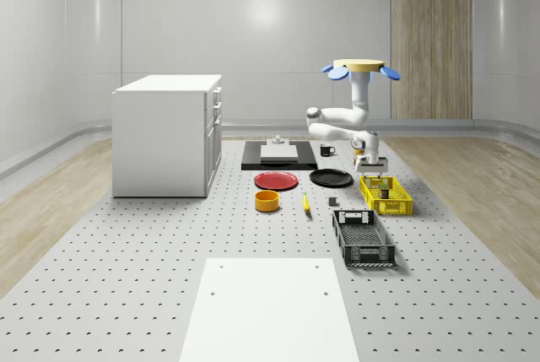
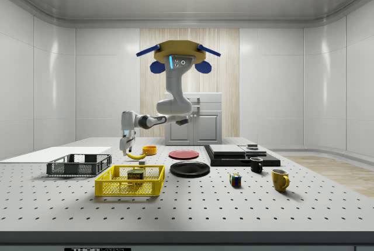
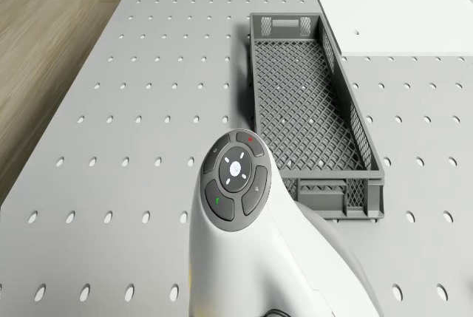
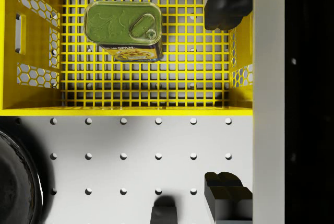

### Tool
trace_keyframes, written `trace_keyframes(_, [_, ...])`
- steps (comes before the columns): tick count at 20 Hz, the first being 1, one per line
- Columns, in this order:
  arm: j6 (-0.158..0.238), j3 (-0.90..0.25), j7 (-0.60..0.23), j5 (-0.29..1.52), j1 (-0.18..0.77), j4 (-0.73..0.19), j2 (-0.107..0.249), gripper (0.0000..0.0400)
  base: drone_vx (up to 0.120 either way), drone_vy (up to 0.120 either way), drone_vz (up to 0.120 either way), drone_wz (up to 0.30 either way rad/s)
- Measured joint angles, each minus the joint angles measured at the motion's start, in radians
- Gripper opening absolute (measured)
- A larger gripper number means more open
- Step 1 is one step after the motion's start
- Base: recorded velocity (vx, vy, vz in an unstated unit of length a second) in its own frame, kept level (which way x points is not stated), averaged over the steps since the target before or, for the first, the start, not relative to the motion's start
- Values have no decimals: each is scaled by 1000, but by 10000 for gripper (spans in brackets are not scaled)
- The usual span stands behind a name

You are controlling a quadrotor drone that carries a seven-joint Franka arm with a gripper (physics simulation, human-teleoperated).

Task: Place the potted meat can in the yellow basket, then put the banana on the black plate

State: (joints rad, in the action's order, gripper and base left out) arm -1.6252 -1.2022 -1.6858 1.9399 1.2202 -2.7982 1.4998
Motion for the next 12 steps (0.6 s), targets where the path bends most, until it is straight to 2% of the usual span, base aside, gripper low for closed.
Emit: trace_keyframes(12, [0, 0, 0, 0, 0, 0, 0, 400, 0, -120, 0, 0])
